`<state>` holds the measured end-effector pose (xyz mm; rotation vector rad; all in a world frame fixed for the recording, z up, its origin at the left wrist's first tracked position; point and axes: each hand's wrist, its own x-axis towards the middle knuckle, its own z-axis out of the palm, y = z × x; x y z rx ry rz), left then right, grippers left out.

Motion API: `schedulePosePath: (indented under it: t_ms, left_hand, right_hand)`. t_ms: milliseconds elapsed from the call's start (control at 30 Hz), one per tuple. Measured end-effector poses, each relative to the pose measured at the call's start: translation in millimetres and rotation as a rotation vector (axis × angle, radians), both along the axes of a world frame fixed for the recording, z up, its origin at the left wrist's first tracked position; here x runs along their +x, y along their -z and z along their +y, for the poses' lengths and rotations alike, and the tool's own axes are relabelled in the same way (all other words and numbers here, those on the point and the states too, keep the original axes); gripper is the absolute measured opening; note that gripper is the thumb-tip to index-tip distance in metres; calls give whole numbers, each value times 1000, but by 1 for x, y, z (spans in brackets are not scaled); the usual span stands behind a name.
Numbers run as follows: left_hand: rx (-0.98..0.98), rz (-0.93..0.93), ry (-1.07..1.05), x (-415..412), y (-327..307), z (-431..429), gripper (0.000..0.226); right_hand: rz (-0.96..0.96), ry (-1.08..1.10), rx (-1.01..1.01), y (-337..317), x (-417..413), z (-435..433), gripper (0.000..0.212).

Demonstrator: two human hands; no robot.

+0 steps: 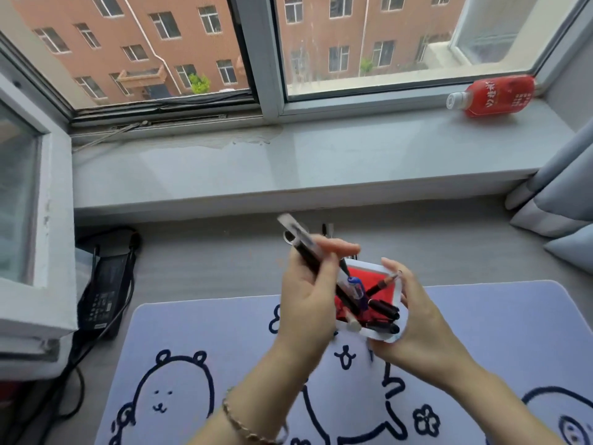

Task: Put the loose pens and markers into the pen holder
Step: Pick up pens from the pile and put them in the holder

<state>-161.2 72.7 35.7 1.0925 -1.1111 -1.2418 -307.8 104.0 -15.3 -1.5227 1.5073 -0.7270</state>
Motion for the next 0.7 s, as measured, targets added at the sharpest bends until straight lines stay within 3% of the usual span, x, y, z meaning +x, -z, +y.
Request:
schedulePosePath:
  t_ms: [200, 367, 533, 600, 700]
  left_hand:
    - [-69, -135, -3, 2, 11, 14, 78]
    - [-195, -230, -17, 4, 11, 17, 83]
    - [-189, -439, -28, 8, 16, 25, 40]
    - [-108, -547, 86, 5, 18, 34, 33]
    - [-101, -777, 467, -2, 23, 43, 60]
  right_hand:
    - [64, 2, -25, 8, -4, 19, 95]
    - [23, 7, -55, 3, -5, 24, 90]
    - [19, 45, -58, 3, -5, 25, 94]
    - [33, 61, -67, 4, -6, 24, 95]
    - [53, 68, -64, 6, -9, 21, 91]
